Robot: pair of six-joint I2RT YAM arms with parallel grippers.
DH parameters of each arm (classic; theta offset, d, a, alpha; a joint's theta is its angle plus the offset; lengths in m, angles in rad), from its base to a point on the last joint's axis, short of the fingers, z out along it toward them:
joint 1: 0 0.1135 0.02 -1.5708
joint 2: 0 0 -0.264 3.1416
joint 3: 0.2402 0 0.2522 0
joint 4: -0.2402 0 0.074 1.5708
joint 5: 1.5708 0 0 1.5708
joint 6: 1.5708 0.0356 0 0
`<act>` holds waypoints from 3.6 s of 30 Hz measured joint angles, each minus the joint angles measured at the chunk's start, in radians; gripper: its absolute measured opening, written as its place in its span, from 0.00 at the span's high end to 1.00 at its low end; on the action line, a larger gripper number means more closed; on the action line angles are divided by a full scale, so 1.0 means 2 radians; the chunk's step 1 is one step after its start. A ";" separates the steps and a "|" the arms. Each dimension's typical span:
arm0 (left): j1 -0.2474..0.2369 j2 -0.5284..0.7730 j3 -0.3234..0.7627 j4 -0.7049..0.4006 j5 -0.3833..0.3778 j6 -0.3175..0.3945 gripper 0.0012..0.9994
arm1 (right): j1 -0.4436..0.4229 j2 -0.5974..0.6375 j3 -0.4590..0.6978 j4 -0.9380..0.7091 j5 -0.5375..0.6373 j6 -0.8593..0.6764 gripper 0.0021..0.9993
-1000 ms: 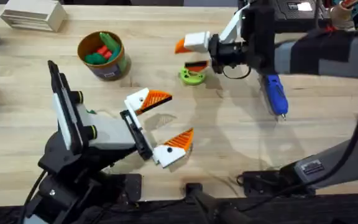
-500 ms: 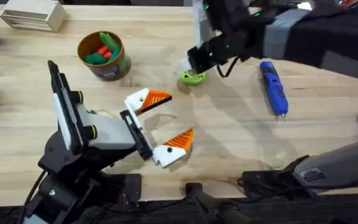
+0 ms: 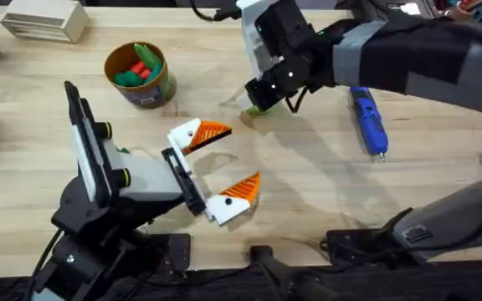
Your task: Pick up the gripper from the table and insert it into the empty holder that is missing its gripper. Then pick up a screw, insert it into the mounting hole, and use the screwdriver to tighten it. Finally, clean up the table by picking up the vegetable and placing it into the bucket.
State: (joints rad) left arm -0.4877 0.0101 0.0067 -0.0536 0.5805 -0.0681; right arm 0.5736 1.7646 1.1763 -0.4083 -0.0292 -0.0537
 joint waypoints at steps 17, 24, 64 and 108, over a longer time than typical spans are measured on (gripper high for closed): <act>0.000 0.000 0.000 0.000 0.000 0.000 0.01 | 0.000 0.017 0.000 0.003 0.003 -0.003 0.89; 0.000 0.000 0.000 0.000 0.000 0.000 0.01 | 0.000 0.018 0.000 0.006 0.003 -0.003 0.99; 0.000 0.000 0.000 0.000 0.000 0.000 0.01 | 0.125 -0.144 0.203 -0.284 0.003 0.043 0.99; 0.000 0.000 0.000 0.000 0.000 0.000 0.01 | 0.251 -0.104 0.206 -0.260 0.022 0.058 0.99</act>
State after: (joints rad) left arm -0.4877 0.0101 0.0067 -0.0536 0.5808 -0.0681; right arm 1.0763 1.5574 1.5887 -0.9276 0.0147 0.0621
